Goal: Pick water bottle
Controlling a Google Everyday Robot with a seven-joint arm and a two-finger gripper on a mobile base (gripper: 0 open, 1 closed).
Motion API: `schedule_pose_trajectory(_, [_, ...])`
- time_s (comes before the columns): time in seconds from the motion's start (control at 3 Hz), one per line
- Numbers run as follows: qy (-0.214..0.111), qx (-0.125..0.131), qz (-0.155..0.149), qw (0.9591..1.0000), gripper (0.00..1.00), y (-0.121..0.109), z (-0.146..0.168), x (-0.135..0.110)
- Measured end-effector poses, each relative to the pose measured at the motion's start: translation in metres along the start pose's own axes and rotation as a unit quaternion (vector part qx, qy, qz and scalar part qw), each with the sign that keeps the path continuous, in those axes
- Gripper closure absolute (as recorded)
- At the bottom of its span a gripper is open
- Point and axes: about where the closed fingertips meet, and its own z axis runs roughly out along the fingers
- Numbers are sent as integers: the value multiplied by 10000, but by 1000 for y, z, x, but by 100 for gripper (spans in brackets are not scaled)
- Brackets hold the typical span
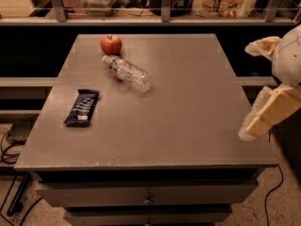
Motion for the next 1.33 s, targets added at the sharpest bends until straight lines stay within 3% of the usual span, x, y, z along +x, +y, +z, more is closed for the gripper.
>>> schedule_pose_trajectory(0.33, [-434, 58, -13, 9990, 0, 5, 11, -24])
schedule_pose_trajectory(1.0, [-428, 21, 20, 9991, 0, 0, 20, -31])
schedule_pose_trajectory(1.33, [-652, -73, 234, 9976, 0, -15, 40, -46])
